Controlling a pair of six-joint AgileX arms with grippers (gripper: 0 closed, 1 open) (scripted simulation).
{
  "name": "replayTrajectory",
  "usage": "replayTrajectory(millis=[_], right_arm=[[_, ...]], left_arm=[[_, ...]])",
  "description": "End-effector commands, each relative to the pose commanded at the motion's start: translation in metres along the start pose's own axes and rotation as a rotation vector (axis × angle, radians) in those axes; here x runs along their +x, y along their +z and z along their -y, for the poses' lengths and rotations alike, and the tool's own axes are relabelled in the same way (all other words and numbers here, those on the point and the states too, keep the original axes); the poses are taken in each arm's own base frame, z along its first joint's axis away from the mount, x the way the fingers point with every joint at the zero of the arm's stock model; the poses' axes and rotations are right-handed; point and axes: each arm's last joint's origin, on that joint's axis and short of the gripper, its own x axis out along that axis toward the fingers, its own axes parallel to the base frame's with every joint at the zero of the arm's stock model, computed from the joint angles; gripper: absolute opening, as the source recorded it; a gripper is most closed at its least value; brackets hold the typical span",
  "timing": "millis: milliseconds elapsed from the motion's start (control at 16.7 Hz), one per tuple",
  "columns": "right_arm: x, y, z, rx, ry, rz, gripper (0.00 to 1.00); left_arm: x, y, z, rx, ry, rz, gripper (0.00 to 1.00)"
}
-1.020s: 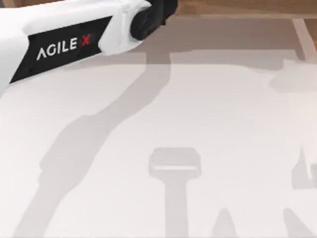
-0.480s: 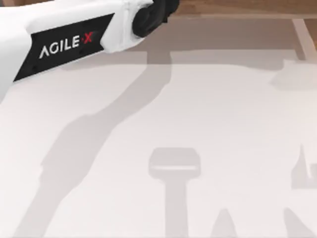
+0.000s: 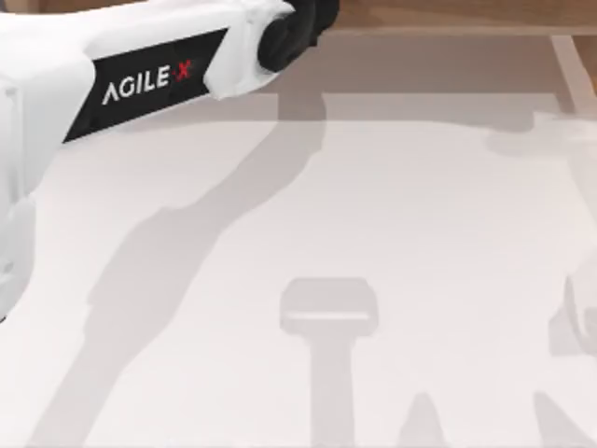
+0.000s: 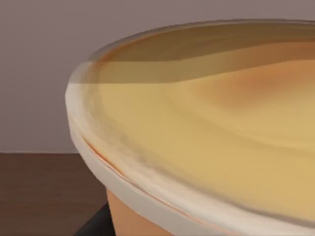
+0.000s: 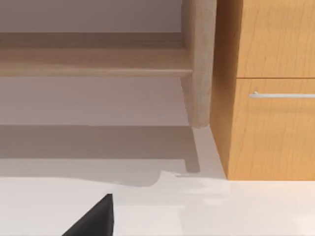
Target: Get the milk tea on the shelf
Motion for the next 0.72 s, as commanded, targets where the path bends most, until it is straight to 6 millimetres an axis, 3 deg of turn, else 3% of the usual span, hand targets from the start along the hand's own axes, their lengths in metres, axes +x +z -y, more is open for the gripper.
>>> replayTrajectory(millis=[600,720], right_arm=[[0.0,0.0,0.0,0.0,0.0,0.0,1.0],[0.0,0.0,0.0,0.0,0.0,0.0,1.0]], left_arm=[[0.016,-0.011,0.001,-0.003,-0.007,0.003,0.0],[0.016,-0.011,0.001,-0.003,-0.007,0.003,0.15]])
